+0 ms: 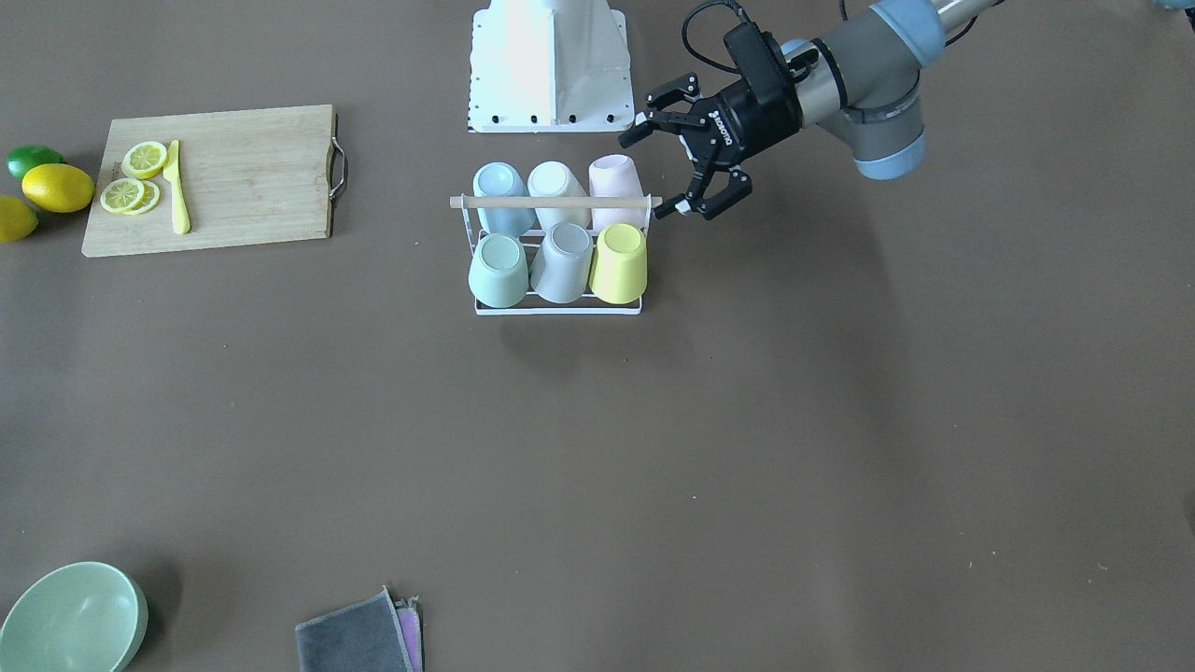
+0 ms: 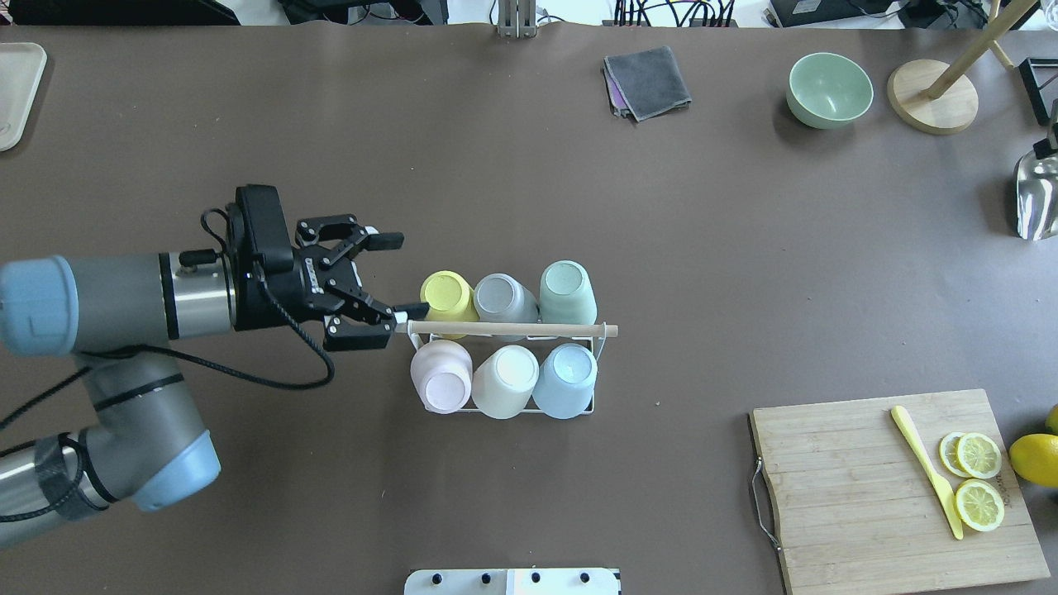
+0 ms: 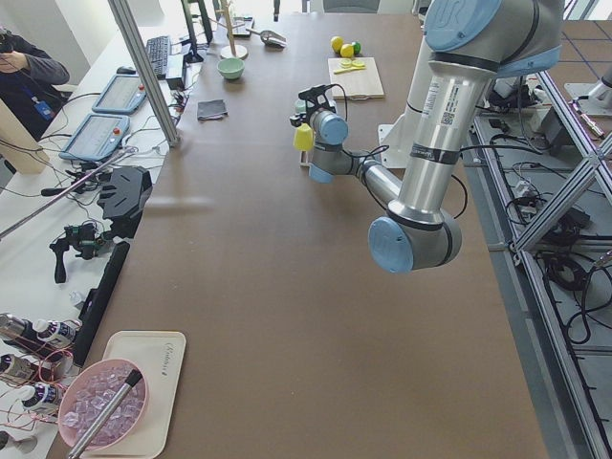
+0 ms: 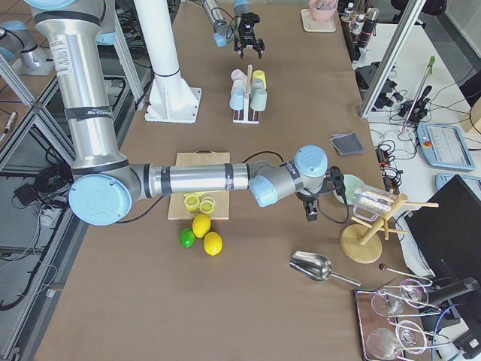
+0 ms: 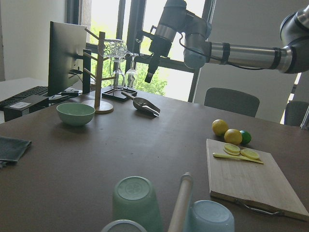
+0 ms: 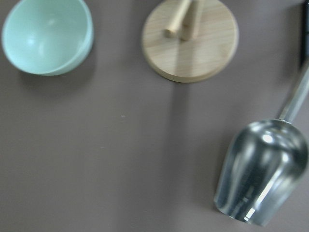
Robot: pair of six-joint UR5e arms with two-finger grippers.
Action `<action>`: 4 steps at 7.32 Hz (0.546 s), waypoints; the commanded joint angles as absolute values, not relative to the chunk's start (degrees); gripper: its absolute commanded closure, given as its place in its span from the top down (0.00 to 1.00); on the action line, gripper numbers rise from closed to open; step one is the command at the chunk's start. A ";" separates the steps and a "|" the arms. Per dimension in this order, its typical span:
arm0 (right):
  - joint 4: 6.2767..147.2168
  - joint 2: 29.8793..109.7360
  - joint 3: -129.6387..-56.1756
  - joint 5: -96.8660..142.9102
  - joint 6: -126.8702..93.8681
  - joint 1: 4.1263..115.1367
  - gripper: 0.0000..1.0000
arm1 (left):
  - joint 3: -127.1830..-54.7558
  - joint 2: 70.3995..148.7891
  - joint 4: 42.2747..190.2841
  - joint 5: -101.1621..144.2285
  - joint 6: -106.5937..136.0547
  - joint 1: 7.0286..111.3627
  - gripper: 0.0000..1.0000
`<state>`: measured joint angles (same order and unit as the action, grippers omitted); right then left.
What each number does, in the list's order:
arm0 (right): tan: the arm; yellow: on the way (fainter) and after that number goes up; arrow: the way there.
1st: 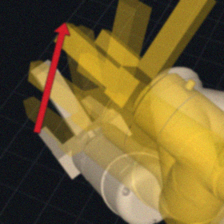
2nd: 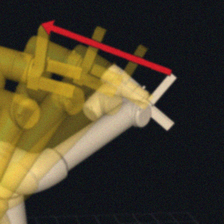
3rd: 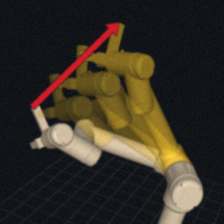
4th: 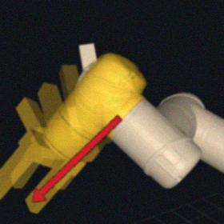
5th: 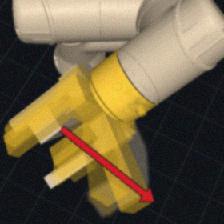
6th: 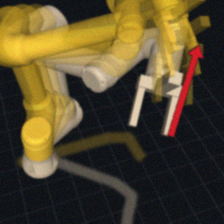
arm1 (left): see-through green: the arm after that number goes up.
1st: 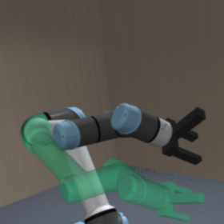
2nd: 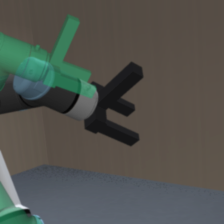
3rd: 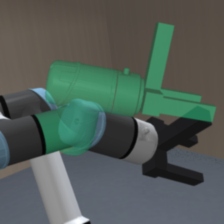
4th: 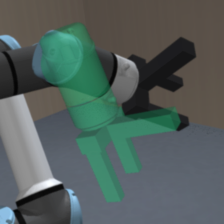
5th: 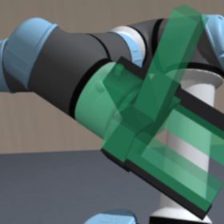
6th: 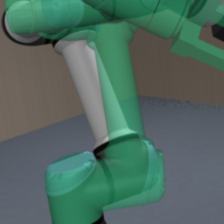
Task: Place cup on cup holder
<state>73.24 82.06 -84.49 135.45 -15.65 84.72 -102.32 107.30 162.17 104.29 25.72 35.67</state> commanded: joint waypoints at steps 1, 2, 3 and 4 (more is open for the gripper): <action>81.71 86.55 -84.81 131.49 -15.47 90.42 1.00 | -107.49 106.61 134.23 105.74 25.58 44.28 0.99; 83.30 88.40 -84.38 130.88 -12.51 93.05 1.00 | -107.58 106.61 120.55 105.56 25.58 45.86 0.99; 86.80 88.68 -84.38 129.56 -7.43 96.12 1.00 | -107.58 106.61 109.36 105.56 25.66 47.18 0.99; 93.10 88.51 -84.98 129.81 -6.34 98.07 1.00 | -107.49 106.52 100.46 105.56 25.75 49.29 0.99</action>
